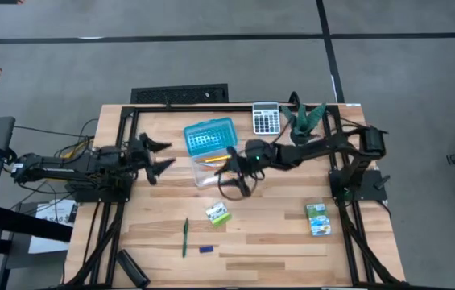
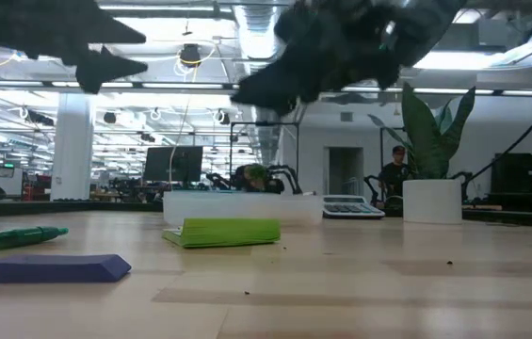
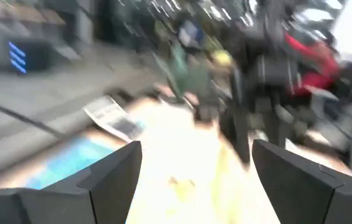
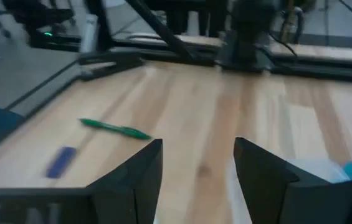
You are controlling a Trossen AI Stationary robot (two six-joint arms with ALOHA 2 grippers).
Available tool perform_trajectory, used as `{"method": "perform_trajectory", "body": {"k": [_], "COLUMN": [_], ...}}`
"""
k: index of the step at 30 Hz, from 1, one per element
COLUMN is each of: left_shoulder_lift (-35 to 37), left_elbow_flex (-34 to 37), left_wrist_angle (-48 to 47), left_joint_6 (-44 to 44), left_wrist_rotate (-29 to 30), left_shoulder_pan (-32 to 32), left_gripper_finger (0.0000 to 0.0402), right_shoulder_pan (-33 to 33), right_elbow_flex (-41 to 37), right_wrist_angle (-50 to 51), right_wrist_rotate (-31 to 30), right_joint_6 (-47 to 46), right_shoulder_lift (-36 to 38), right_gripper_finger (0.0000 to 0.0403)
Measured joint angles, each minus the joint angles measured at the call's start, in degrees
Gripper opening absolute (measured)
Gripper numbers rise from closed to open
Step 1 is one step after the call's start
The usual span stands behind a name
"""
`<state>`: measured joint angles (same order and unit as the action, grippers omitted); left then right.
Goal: Pack school essentials
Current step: Put the green pen into the supply box
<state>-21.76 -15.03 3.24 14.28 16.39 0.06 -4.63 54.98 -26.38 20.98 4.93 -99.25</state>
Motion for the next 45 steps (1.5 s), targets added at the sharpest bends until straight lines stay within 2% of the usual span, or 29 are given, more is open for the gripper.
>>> {"method": "perform_trajectory", "body": {"k": [5, 12, 15, 20, 21, 35, 41, 45], "left_shoulder_lift": [-3.1, -12.8, -16.9, -24.4, -25.8, -44.2, -55.1, -62.7], "left_elbow_flex": [0.0, 0.0, 0.0, 0.0, 0.0, 0.0, -3.1, -7.7], "left_wrist_angle": [-11.1, -9.6, -11.3, -11.5, -10.9, 3.6, 7.8, 8.8], "left_joint_6": [9.5, 21.9, 27.4, 33.9, 34.9, 45.4, 46.2, 41.9], "left_wrist_rotate": [-5.5, -18.1, -17.9, -15.2, -14.6, -9.7, -9.7, -10.2], "left_shoulder_pan": [-2.4, -10.2, -14.9, -21.2, -22.1, -36.3, -38.1, -37.6], "left_gripper_finger": [0.0264, 0.0184, 0.0137, 0.0025, 0.0013, 0.0, 0.0, 0.0], "right_shoulder_pan": [6.2, 12.8, 14.8, 16.8, 17.1, 17.7, 17.7, 17.7], "right_elbow_flex": [0.0, 0.0, 0.0, 0.0, 0.0, 0.0, 0.0, 0.0], "right_wrist_angle": [8.1, 13.7, 14.3, 15.3, 15.9, 17.7, 18.3, 18.9], "right_wrist_rotate": [-3.3, -4.7, -5.1, -8.4, -9.1, -9.3, -9.3, -9.3], "right_joint_6": [-0.4, -4.8, -5.9, -6.0, -6.0, -5.0, -4.4, -4.3], "right_shoulder_lift": [4.6, 7.0, 7.1, 7.1, 7.1, 7.1, 7.1, 7.1], "right_gripper_finger": [0.0184, 0.0168, 0.0165, 0.0158, 0.0157, 0.0142, 0.0141, 0.0141]}}
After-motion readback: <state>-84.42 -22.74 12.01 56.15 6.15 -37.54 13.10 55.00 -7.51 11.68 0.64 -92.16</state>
